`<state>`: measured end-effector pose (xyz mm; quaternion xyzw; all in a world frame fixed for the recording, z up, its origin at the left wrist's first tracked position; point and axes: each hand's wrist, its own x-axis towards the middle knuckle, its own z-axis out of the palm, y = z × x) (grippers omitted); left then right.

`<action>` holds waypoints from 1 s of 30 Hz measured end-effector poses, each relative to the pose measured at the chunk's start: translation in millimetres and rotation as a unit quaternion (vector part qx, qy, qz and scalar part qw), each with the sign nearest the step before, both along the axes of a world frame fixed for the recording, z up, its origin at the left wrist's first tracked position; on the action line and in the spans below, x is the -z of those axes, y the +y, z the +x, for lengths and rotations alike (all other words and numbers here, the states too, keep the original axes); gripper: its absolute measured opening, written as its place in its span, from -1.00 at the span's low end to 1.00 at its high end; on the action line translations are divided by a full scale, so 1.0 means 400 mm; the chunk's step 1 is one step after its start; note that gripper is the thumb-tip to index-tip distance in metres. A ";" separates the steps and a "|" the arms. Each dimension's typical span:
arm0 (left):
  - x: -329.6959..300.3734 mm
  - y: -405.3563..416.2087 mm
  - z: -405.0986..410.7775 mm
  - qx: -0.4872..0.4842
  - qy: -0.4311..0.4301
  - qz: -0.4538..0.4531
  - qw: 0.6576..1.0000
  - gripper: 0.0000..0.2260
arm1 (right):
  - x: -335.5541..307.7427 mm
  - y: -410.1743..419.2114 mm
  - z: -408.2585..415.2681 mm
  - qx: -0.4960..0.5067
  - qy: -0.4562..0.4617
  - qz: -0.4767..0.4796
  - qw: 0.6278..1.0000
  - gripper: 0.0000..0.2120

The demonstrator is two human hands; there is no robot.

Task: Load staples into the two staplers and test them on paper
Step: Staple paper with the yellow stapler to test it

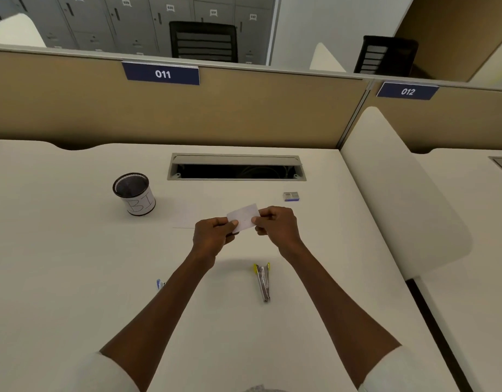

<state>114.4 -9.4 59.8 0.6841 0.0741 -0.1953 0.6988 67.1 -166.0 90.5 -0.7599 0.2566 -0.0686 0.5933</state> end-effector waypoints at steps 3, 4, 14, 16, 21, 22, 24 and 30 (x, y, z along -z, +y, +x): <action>0.010 0.048 0.028 -0.036 -0.020 0.024 0.999 -0.92 | -0.010 0.025 0.024 0.015 -0.012 -0.014 1.000 -0.93; 0.015 0.067 0.041 -0.053 -0.027 0.034 0.998 -0.93 | -0.012 0.032 0.034 0.019 -0.015 -0.026 0.999 -0.95; 0.149 0.339 0.144 -0.141 -0.190 0.340 0.910 -0.88 | -0.035 0.124 0.146 -0.012 -0.052 -0.149 0.987 -0.92; 0.189 0.394 0.142 -0.141 -0.201 0.357 0.901 -0.85 | -0.043 0.151 0.172 -0.029 -0.062 -0.164 0.984 -0.92; 0.256 0.465 0.143 -0.102 -0.169 0.417 0.887 -0.62 | -0.070 0.239 0.249 -0.066 -0.090 -0.192 0.975 -0.95; 0.267 0.473 0.143 -0.092 -0.164 0.426 0.885 -0.59 | -0.074 0.259 0.267 -0.072 -0.096 -0.193 0.974 -0.96; 0.291 0.486 0.140 -0.077 -0.162 0.433 0.883 -0.55 | -0.081 0.297 0.303 -0.088 -0.108 -0.209 0.968 -0.96; 0.323 0.489 0.137 -0.096 -0.174 0.415 0.888 -0.55 | -0.079 0.380 0.383 -0.108 -0.109 -0.206 0.966 -0.95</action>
